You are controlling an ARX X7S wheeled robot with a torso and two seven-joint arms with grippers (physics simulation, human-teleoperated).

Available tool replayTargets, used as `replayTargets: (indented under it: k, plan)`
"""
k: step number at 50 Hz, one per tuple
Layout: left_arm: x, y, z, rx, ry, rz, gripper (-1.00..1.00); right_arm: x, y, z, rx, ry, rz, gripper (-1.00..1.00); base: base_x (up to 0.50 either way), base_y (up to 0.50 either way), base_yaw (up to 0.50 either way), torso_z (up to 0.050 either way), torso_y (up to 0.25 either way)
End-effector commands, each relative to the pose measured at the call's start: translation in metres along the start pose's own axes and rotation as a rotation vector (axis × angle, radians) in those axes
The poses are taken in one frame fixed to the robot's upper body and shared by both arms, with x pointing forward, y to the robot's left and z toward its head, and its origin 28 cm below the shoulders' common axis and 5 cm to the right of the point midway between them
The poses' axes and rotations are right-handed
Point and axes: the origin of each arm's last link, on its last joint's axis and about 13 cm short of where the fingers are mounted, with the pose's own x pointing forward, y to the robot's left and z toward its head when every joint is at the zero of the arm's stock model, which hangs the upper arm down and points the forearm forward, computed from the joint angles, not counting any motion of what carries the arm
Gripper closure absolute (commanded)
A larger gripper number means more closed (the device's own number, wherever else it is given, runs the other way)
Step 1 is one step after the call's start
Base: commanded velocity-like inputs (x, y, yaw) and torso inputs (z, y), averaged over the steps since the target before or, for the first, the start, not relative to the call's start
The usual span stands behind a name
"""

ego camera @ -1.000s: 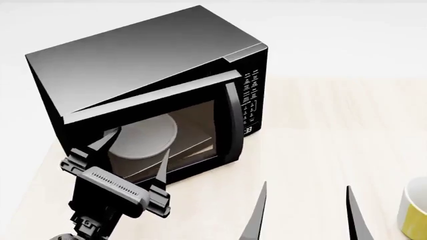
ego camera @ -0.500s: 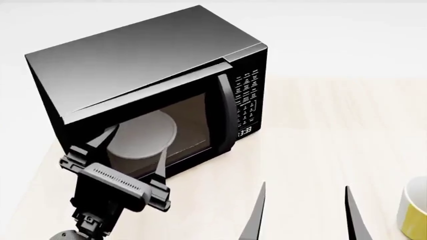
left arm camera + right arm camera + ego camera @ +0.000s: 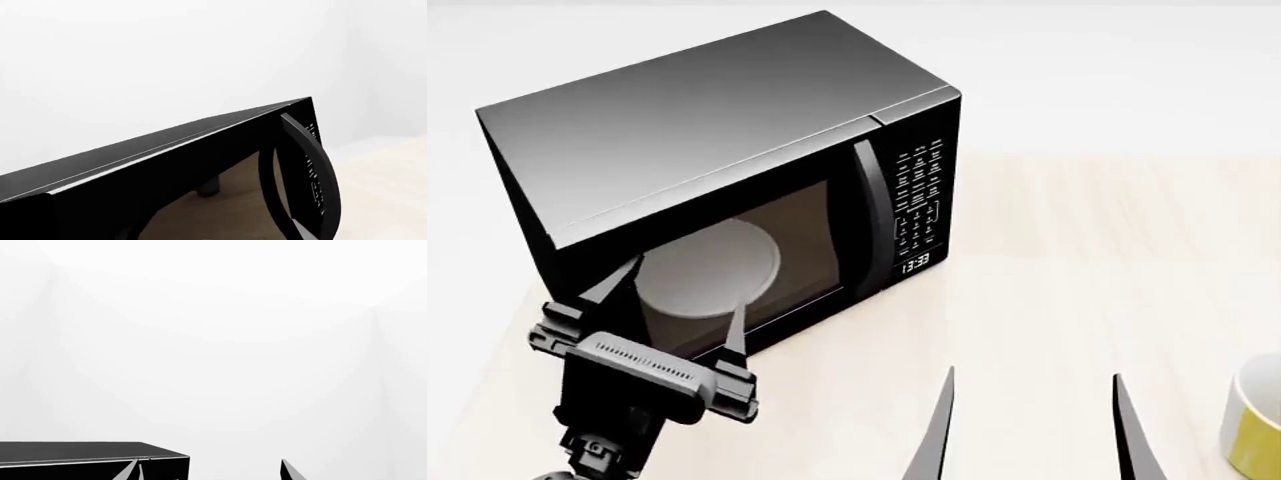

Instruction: Close the microwave.

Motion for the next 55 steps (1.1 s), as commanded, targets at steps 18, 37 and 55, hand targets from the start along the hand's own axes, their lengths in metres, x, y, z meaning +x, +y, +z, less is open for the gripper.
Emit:
replayTargets:
  k: [18, 37, 55]
  plan:
    - [-0.100, -0.007, 0.009, -0.119, 0.190, -0.037, -1.00, -0.001, 0.001, 0.000, -0.001, 0.006, 0.003, -1.00, 0.00, 0.00, 0.00, 0.000, 0.000]
    - [-0.138, 0.025, 0.030, -0.100, 0.247, 0.085, -1.00, -0.003, 0.001, -0.008, -0.017, 0.047, -0.003, -1.00, 0.00, 0.00, 0.00, 0.000, 0.000]
    - [-0.131, 0.079, 0.048, -0.089, 0.132, 0.461, -1.00, 0.032, -0.044, -0.048, -0.193, 0.448, -0.427, -1.00, 0.00, 0.00, 0.00, 0.000, 0.000]
